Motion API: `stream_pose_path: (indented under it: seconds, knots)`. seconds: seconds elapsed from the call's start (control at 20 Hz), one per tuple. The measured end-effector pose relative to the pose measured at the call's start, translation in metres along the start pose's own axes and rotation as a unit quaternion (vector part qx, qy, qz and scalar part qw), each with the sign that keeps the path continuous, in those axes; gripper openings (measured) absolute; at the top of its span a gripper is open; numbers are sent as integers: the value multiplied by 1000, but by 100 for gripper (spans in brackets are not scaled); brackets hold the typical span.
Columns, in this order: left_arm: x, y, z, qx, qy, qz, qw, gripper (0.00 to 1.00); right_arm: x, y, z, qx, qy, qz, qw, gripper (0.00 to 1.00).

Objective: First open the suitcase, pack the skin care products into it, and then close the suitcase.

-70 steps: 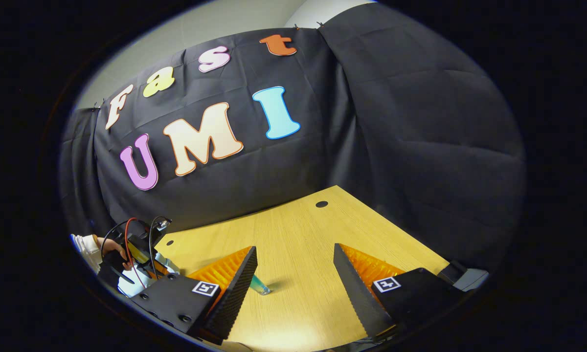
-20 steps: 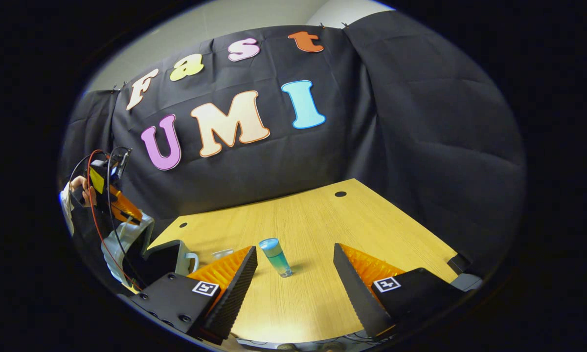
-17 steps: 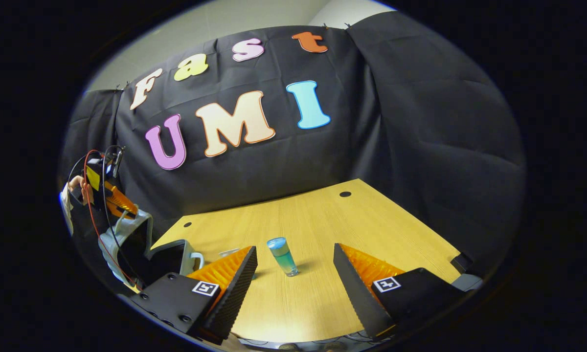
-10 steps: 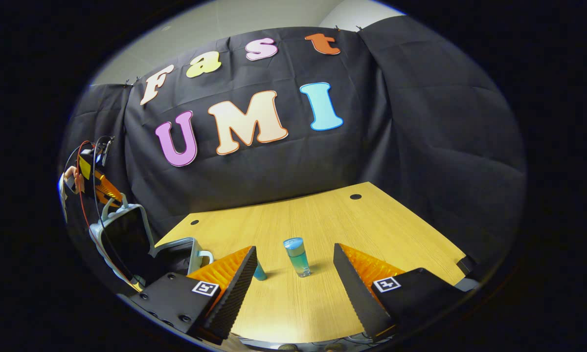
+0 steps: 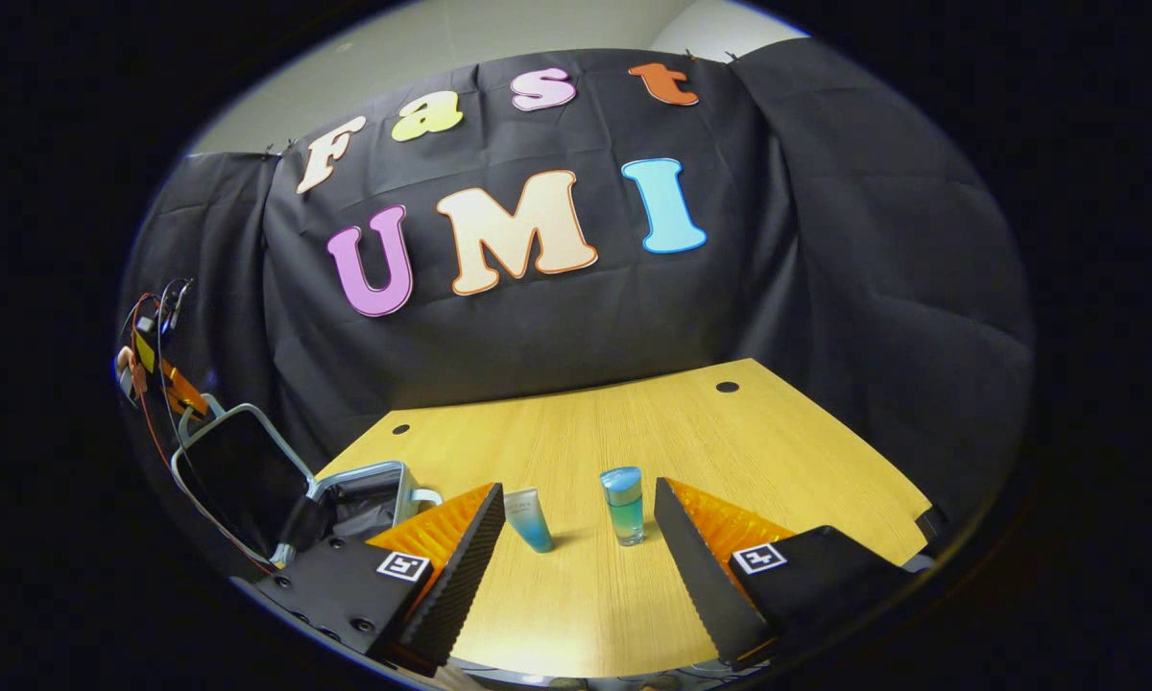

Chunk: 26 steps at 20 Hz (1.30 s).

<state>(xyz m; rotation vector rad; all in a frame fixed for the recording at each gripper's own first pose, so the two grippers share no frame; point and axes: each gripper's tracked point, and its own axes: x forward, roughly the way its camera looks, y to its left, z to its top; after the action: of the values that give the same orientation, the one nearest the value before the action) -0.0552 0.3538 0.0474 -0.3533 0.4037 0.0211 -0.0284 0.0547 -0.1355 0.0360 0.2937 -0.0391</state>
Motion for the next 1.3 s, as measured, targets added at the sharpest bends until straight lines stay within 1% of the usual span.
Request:
stream_pose_path:
  seconds: [0.1, 0.15, 0.2, 0.25, 0.3, 0.35, 0.4, 0.45, 0.6, 0.65, 0.8, 0.85, 0.9, 0.95, 1.0, 1.1, 1.15, 1.2, 1.25, 1.3]
  knots:
    - [3, 24, 1, -3, -15, 27, 1000, 5, -1, 4, 3, -2, -1, 1, 1000, 98]
    - [5, 39, -2, -1, -19, 45, 999, 2, -1, 6, 5, -2, -2, 0, 1000, 98]
    - [7, 53, -5, 2, -23, 62, 998, 5, -3, 6, 4, -1, -1, -1, 1000, 98]
    - [5, 65, -11, 12, -22, 77, 997, 5, -5, 7, 5, 1, -1, -3, 1000, 94]
    - [4, 81, -18, 23, -16, 99, 995, 5, -6, 8, 6, 2, -3, -6, 1000, 98]
    - [8, 95, -27, 31, -10, 116, 993, 5, -8, 8, 7, 3, -5, -8, 1000, 98]
    - [13, 106, -33, 30, -3, 125, 992, 5, -9, 9, 6, 5, -5, -10, 1000, 98]
    - [18, 113, -39, 21, 5, 130, 991, 5, -10, 9, 6, 8, -4, -11, 1000, 98]
    - [47, 135, -65, -38, 28, 123, 991, 4, -15, 7, 6, 5, -2, -20, 1000, 98]
    - [52, 145, -76, -49, 33, 124, 991, 4, -16, 6, 8, 1, -4, -24, 1000, 98]
    - [75, 181, -96, -58, 48, 149, 986, 4, -18, 5, 10, -1, -6, -31, 999, 98]
    - [80, 187, -101, -69, 57, 151, 984, 4, -18, 4, 9, 1, -4, -34, 999, 98]
    - [84, 186, -104, -82, 61, 138, 985, 3, -19, 4, 8, 1, -3, -38, 999, 98]
    - [93, 181, -110, -96, 61, 117, 987, 1, -18, 5, 8, 1, -2, -41, 999, 98]
    - [98, 178, -108, -99, 60, 108, 987, 0, -19, 6, 6, -1, -1, -43, 999, 98]
    - [97, 188, -112, -80, 67, 127, 986, 0, -20, 9, 2, -5, 1, -44, 999, 98]
    - [99, 187, -113, -70, 69, 130, 987, 0, -21, 10, 1, -8, 2, -45, 999, 98]
    - [97, 180, -113, -59, 73, 128, 987, 6, -22, 9, -2, -11, 2, -47, 999, 98]
    - [97, 173, -114, -44, 74, 129, 988, 9, -21, 9, -5, -11, 6, -49, 999, 98]
    - [95, 165, -114, -26, 74, 130, 988, 19, -21, 9, -10, -7, 9, -49, 999, 98]
